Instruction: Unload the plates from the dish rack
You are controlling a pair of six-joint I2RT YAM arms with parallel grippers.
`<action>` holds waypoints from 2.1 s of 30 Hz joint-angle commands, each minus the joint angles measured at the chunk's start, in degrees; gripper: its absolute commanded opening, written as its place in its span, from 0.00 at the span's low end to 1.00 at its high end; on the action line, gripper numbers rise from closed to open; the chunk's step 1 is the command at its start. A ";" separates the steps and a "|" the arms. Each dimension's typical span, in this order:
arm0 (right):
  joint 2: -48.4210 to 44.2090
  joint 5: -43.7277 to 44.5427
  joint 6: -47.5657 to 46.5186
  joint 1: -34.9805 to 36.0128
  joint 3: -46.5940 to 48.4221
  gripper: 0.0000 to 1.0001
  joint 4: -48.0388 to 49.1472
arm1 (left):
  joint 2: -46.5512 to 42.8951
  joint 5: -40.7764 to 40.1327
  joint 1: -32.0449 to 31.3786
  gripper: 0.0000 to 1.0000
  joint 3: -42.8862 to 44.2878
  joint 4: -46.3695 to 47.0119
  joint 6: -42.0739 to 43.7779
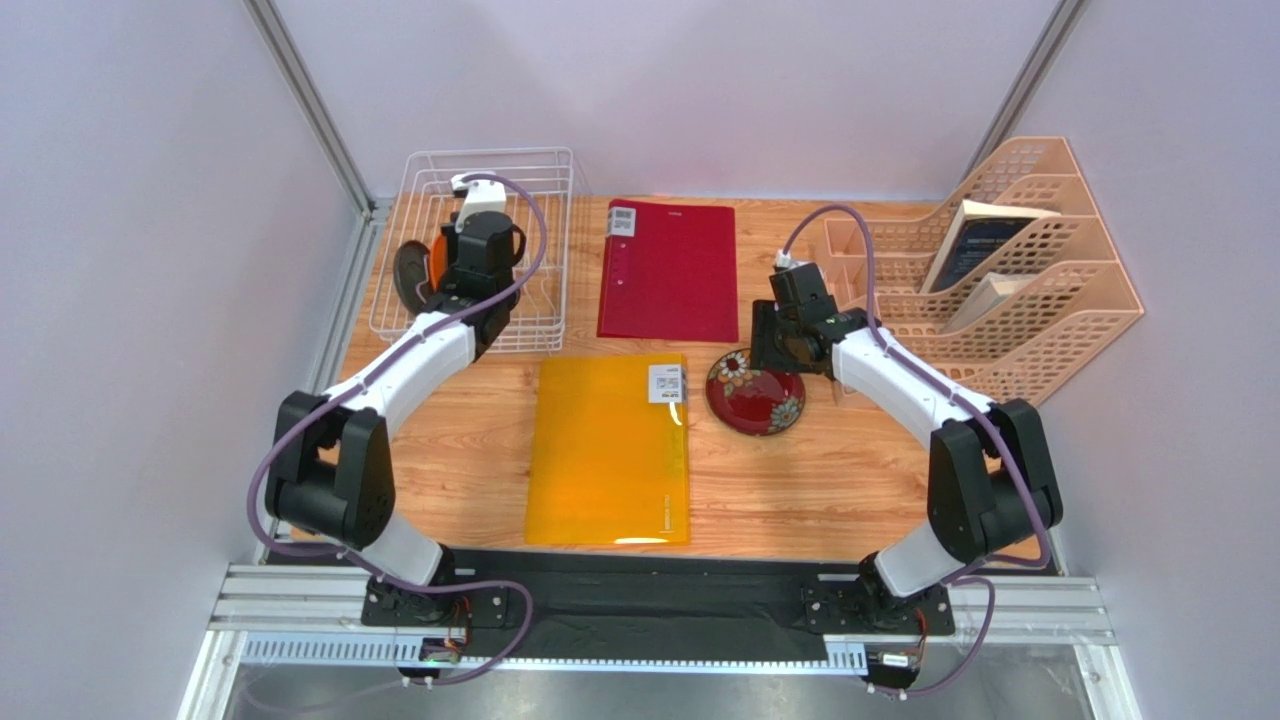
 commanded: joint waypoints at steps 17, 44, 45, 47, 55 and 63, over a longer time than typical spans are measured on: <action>-2.71 -26.70 5.42 -0.18 5.17 0.57 19.82 | -9.98 57.35 -0.32 0.00 -2.10 -5.19 -32.98; 5.90 -38.23 10.79 -0.18 6.39 0.59 35.12 | -3.91 68.62 -3.13 0.00 -6.68 7.21 -42.76; 6.17 -38.75 11.23 -0.36 6.66 0.59 35.12 | -3.82 69.05 -3.22 0.00 -6.77 7.56 -42.76; 6.96 -40.07 12.02 -0.62 6.40 0.51 36.95 | -3.21 70.19 -3.57 0.00 -6.42 8.53 -42.93; 4.60 -41.67 14.57 -3.96 0.87 0.00 41.11 | -1.27 71.43 -3.84 0.43 -6.24 8.63 -41.80; -5.25 -26.65 6.58 -10.28 -3.97 0.00 18.71 | -5.31 52.41 -3.93 0.79 -4.57 -4.46 -28.01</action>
